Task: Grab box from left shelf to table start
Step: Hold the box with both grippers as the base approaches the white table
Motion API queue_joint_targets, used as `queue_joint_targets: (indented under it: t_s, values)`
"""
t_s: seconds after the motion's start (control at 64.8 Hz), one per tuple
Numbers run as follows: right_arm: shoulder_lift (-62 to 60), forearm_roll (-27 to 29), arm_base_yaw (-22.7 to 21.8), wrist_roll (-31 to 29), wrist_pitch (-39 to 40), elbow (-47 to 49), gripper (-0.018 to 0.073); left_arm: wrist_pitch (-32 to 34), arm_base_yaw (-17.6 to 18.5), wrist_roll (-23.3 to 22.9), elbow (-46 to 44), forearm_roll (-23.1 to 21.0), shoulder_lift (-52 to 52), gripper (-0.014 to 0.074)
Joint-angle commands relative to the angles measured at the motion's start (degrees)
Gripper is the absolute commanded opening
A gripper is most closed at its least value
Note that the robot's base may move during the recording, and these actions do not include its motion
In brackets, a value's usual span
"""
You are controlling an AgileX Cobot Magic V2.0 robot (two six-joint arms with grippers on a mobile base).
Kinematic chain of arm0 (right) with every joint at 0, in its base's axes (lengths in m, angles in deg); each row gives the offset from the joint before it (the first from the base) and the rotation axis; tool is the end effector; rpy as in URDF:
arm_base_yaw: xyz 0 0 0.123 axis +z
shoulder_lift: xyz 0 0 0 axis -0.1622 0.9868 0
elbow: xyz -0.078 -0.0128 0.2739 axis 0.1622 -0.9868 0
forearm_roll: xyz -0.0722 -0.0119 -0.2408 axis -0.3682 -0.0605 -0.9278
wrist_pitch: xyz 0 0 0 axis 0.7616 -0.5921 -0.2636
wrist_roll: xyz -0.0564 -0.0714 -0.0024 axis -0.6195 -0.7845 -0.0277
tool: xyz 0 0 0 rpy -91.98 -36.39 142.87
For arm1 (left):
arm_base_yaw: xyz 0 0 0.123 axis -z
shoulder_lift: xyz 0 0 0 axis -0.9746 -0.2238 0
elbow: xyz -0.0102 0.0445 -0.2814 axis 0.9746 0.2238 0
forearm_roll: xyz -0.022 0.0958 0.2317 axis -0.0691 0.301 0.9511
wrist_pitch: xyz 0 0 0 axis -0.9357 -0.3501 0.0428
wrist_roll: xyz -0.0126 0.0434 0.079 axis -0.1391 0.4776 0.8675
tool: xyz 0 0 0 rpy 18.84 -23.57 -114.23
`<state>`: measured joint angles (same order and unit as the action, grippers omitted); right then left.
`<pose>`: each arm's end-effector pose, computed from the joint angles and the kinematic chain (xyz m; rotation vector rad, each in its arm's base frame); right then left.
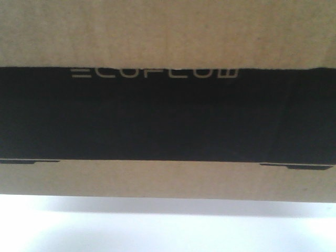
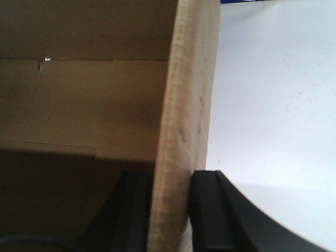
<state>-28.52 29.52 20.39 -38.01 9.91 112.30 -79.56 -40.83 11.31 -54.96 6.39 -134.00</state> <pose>0.0827 0.0225 0.4184 0.0256 2.1388 0.2945 0.0993 -0.0468 0.4372 0.1013 2.2316 -0.3265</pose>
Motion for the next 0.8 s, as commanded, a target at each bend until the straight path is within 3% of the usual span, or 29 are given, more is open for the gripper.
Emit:
queue_joint_targets:
  t_s: [0.0, 0.17, 0.494, 0.618, 0.788]
  values:
    - [3.0, -3.6, 0.0, 1.1, 6.0, 3.1, 0.0056, 9.4, 0.1, -1.3, -2.3, -2.5, 0.7, -0.0102]
    - [8.8, -6.5, 0.0, 1.1, 7.0, 5.5, 0.0056, 9.4, 0.1, 0.5, -2.3, -2.5, 0.2, -0.0102]
    - [13.1, -6.6, -2.0, 3.9, 9.1, 7.1, 0.0056, 13.2, -0.3, -0.5, -2.3, -2.0, -6.5, -0.0102]
    - [13.7, -6.6, -4.3, 4.0, 10.3, 7.1, 0.0056, 14.0, -2.5, -2.7, -3.4, -2.6, -11.4, -0.0102]
    - [15.4, -6.9, -9.2, 3.2, 15.6, 7.1, 0.0056, 17.3, -7.4, -2.4, -5.9, -3.1, -17.5, -0.0102]
